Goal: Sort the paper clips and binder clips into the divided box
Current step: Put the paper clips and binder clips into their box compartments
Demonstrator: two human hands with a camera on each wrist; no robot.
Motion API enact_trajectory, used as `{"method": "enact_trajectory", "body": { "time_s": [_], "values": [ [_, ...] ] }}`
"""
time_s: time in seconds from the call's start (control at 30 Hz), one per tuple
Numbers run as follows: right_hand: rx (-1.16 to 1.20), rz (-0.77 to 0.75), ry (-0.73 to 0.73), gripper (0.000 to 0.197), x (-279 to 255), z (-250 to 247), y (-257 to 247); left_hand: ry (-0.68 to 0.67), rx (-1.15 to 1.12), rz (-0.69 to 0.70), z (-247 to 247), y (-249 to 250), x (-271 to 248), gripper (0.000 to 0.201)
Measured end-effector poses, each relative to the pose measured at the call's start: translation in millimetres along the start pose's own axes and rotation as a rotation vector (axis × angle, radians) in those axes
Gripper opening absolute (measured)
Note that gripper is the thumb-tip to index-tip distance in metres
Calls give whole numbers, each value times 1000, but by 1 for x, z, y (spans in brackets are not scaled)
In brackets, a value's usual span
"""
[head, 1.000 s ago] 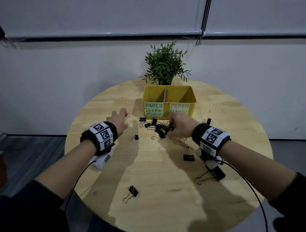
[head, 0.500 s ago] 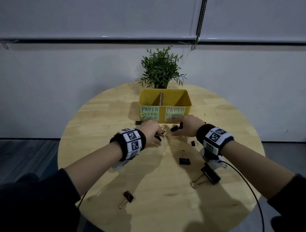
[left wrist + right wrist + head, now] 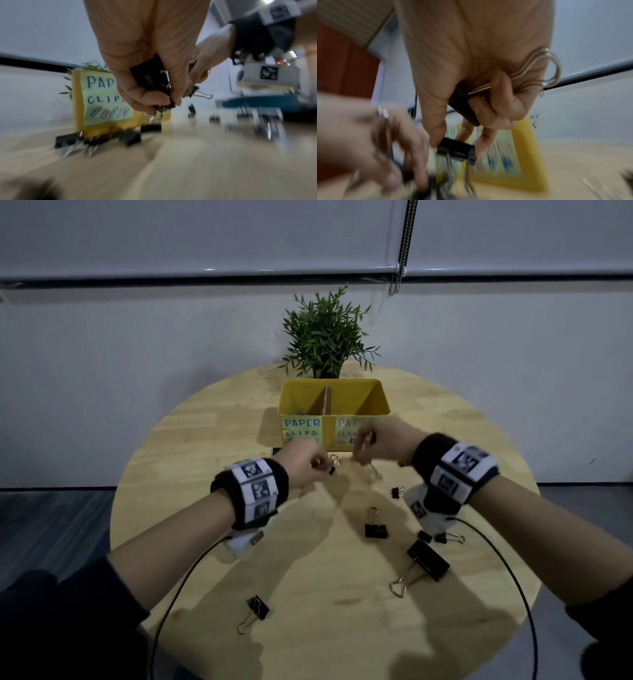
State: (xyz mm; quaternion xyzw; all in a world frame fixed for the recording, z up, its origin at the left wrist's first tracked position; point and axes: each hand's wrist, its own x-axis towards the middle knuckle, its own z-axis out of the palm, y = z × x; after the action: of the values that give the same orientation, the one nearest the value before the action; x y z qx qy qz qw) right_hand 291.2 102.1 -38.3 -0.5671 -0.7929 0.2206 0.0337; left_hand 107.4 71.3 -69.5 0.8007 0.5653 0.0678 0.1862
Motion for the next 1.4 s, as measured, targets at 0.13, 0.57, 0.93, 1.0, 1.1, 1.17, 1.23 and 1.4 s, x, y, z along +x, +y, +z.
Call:
{"method": "enact_trajectory", "body": {
  "time_s": [0.13,0.57,0.93,1.0,1.1,1.17,1.23,1.4],
  "values": [
    [353,77,315,28,18,-63,-11,100,-554,-183,-46,11,22,20],
    [667,321,159,66,19,-79,25,271,-986,-302,-43,26,77,73],
    [20,279,-434,70,-84,-26,94,52,93,3,-4,91,0,59],
    [40,236,-472,69,-94,-9,98,-262,54,-103,16,101,-14,78],
    [43,178,-407,68,-99,12,98,-399,-62,-173,44,120,-22,91],
    [38,161,-372,69,-100,23,98,-381,77,-139,61,131,-26,101],
    [39,140,-325,62,-101,30,99,-340,207,-108,75,138,-30,109],
    [41,96,-265,43,-103,31,103,-228,261,-88,92,144,-32,89]
  ]
}}
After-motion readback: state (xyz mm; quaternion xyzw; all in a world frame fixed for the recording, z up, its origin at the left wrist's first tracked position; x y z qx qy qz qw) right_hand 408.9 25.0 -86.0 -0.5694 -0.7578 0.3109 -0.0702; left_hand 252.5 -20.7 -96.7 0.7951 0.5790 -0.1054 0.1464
